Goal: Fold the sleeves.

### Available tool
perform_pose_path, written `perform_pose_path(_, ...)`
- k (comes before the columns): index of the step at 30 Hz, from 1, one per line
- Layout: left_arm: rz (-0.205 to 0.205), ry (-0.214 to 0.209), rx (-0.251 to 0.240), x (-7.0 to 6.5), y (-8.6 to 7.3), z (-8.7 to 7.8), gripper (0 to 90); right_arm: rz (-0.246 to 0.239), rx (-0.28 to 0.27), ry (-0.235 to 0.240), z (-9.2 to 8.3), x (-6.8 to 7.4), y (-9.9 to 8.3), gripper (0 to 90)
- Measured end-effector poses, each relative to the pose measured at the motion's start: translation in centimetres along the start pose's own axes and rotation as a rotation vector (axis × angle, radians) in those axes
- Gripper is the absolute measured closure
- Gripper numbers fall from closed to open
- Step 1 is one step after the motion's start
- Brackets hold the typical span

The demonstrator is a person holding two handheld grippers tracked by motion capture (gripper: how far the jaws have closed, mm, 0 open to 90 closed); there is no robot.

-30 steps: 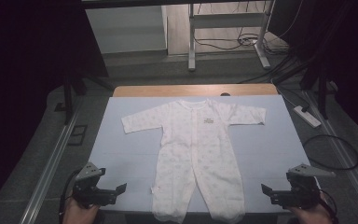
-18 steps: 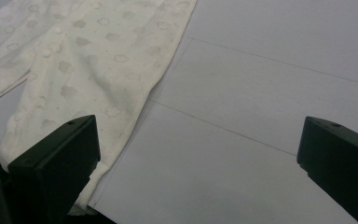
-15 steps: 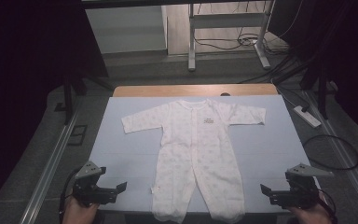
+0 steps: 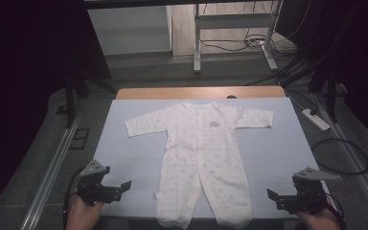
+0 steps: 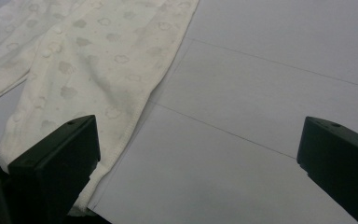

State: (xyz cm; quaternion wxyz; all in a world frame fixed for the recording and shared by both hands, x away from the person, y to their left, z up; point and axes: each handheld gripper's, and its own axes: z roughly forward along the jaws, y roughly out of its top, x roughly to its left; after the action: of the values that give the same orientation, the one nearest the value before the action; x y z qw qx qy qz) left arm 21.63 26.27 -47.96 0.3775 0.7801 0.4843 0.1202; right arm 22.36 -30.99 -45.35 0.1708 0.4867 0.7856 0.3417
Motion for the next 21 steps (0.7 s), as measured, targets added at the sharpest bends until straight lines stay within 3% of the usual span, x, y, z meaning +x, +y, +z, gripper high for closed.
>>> perform_pose_path(8,0.010,-0.033,0.013,0.7,0.6,1.0,0.0,-0.011,0.002,0.002,0.1,0.1,0.0,0.0)
perform_pose_path(12,-0.010,-0.060,0.022,1.4,1.2,1.7,0.0,-0.018,0.006,0.001,0.1,0.2,0.0,0.0)
perform_pose_path(21,0.008,-0.039,0.040,1.9,2.7,2.8,0.0,-0.027,0.013,0.007,0.2,0.2,0.1,0.0)
